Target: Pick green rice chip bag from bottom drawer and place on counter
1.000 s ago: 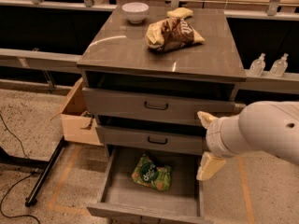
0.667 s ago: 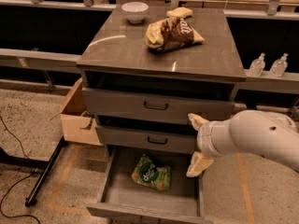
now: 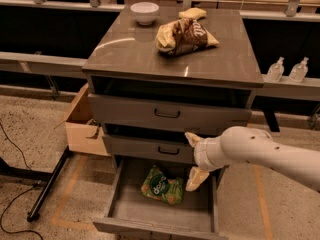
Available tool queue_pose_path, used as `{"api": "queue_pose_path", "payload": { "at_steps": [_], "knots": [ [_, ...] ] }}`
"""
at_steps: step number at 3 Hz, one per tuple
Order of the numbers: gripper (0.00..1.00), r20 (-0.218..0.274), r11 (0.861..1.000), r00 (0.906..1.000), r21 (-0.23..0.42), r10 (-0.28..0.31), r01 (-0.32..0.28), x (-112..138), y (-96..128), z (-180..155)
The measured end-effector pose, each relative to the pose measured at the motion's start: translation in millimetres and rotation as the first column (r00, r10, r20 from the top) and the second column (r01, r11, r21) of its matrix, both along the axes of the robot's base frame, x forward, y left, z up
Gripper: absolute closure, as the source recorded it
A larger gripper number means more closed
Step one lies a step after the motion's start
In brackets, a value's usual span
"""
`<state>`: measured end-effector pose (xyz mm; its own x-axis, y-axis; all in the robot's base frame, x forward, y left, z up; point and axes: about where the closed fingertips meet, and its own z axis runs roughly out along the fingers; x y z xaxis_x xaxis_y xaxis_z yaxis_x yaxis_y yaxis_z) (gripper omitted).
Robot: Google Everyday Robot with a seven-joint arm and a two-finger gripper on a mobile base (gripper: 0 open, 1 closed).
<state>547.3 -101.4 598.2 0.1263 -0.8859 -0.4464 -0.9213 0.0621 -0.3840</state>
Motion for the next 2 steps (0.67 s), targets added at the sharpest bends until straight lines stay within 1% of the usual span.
{"api": "queue_pose_path", "payload": {
  "at_steps": [1, 2],
  "knots": [
    [0.0, -0.054, 1.0, 0.9985, -0.029, -0.003, 0.002, 12, 2, -48],
    [0.0, -0.121, 0.999, 0.9924, -0.027, -0.025, 0.022, 15, 10, -91]
  ]
}}
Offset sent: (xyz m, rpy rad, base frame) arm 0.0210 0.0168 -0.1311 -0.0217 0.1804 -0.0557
